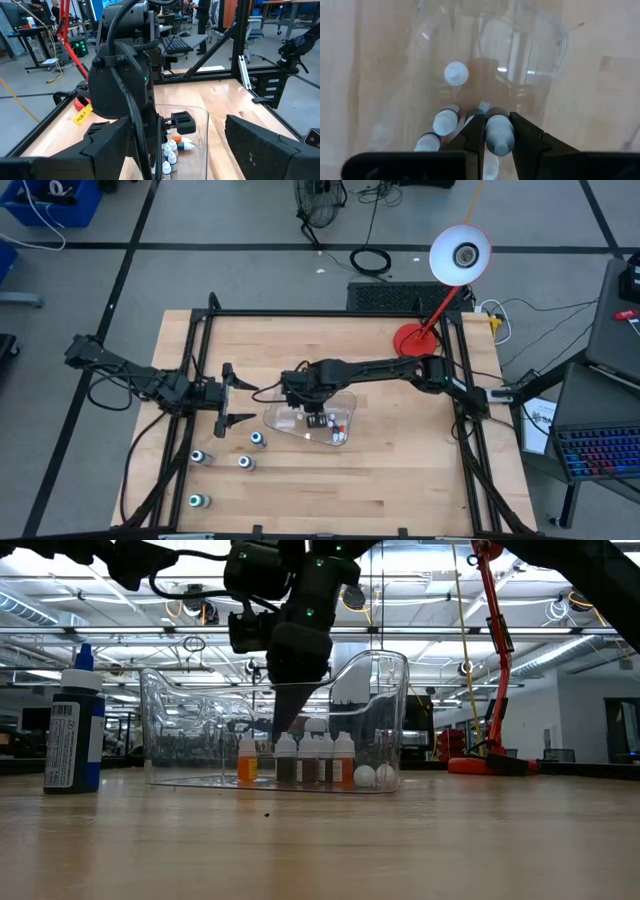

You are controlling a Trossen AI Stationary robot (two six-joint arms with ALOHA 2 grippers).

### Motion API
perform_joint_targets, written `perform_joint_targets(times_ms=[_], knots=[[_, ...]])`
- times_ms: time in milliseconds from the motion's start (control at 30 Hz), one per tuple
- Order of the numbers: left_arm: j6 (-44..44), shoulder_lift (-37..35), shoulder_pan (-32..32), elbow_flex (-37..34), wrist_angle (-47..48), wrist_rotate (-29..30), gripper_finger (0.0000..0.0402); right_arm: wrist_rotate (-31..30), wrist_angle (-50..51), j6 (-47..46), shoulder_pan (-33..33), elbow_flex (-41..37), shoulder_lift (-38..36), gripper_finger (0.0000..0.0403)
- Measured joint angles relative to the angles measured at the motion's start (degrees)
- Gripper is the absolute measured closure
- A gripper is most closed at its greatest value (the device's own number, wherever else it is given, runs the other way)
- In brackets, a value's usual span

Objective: Pick & Place food coloring
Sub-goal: Put the small blue food coloring bottle into the transparent bin

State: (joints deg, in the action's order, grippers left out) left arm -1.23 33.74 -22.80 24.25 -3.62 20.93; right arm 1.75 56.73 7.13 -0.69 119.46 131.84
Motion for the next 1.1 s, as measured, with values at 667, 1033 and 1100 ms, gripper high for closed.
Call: perform_joint_targets(times_ms=[667, 1033, 1100], knots=[[0.00, 0.00, -0.01, 0.02, -0.02, 0.00, 0.0077, 1.59, -5.04, -0.49, -1.18, -5.14, 0.08, 0.0349], [-0.02, 0.00, -0.01, 0.02, 0.00, 0.02, 0.0077, 1.34, -6.80, -2.40, -1.18, -5.12, 0.01, 0.0248], [-0.02, -0.01, -0.01, 0.02, -0.02, 0.00, 0.0078, 1.34, -6.90, -2.40, -1.18, -5.12, 0.01, 0.0240]])
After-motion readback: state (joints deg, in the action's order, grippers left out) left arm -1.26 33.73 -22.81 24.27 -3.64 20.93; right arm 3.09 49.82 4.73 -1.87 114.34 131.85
